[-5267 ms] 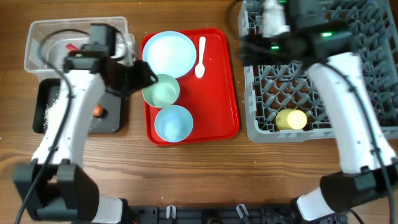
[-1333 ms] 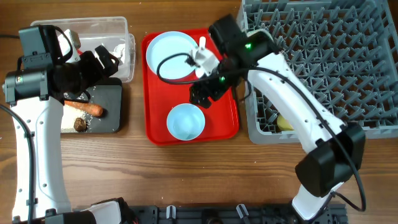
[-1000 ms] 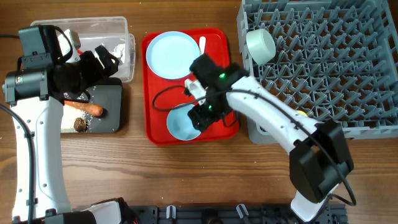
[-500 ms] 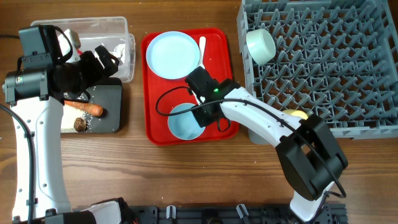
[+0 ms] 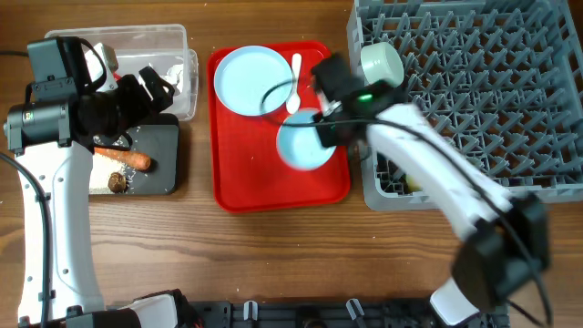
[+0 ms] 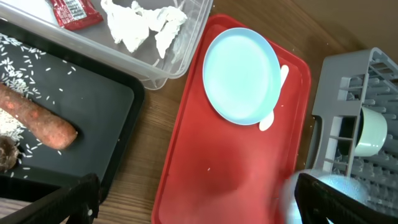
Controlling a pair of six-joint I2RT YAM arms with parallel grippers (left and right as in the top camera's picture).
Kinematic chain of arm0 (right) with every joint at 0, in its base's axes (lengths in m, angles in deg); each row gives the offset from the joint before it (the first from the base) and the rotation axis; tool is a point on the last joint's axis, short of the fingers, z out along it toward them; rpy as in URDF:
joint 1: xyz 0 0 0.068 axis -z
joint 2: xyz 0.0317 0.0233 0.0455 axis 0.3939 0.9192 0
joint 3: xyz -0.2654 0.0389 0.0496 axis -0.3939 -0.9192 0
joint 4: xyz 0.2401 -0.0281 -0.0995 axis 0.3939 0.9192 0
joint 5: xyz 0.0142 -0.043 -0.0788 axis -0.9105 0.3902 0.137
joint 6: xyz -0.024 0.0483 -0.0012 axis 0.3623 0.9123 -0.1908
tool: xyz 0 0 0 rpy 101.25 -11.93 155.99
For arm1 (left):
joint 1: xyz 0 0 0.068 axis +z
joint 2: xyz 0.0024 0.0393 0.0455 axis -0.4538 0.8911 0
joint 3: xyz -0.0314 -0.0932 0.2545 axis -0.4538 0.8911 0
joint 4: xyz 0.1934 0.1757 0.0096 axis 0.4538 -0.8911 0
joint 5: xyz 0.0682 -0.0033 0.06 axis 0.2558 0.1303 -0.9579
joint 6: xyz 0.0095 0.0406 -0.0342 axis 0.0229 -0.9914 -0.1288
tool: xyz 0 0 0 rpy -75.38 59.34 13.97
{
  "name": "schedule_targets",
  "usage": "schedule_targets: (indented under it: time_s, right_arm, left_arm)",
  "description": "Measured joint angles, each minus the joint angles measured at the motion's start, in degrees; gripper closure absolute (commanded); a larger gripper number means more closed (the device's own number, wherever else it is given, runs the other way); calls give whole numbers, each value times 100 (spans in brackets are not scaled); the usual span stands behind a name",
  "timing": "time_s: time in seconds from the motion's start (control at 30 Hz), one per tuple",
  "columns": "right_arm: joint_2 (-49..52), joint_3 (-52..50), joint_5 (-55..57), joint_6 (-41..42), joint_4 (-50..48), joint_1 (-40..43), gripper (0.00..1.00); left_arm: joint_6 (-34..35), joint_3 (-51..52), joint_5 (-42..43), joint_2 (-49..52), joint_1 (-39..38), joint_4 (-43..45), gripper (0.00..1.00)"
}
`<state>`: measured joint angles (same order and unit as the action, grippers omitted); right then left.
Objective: Sort waste into correct bins and load items into the dishwasher rack
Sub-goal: 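Lift the light blue bowl into the dish rack and release it, then reach the right gripper to the light blue plate and grasp its edge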
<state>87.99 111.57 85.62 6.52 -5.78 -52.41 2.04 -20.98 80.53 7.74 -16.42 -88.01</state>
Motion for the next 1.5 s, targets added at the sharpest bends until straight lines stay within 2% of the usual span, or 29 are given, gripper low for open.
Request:
schedule_targets:
  time_s: [0.1,0.13,0.3,0.4,0.57,0.83,1.07,1.23,1.27,1.3,1.37,1.5]
  right_arm:
    - [-918,170,1145,4,522,326,96]
    - [-1113,173,1875,63,789,387,96]
    - [-1078,79,4118,216,1012,431,96]
    - [-710,-33,5292,166,1025,431,96]
    - [-149,-33,5810,-240,903,431,96]
    - [671,-52,5934,-588,756,431,96]
    - [684,-52,5591,-632,643,420,96]
    - [684,-52,5353,-1040,640,173,94]
    - [684,-52,5357,-1080,675,136,82]
    - [684,-52,5355,-1099,728,103,73]
    - [693,-55,5086,-1222,981,-170,46]
    - [693,-57,4784,-1558,1163,-627,33]
  left_arm:
    - [-2,0,0,0,0,0,0]
    - [-2,0,2,0,0,-2,0]
    - [-2,0,0,0,0,2,0]
    - [-2,0,0,0,0,0,0]
    - [-2,0,0,0,0,0,0]
    - [-2,0,0,0,0,0,0]
    - [-2,0,0,0,0,0,0]
    - [-2,0,0,0,0,2,0]
    - [-2,0,0,0,0,0,0]
    - [-2,0,0,0,0,0,0]
    - [-2,0,0,0,0,0,0]
    - [-2,0,0,0,0,2,0]
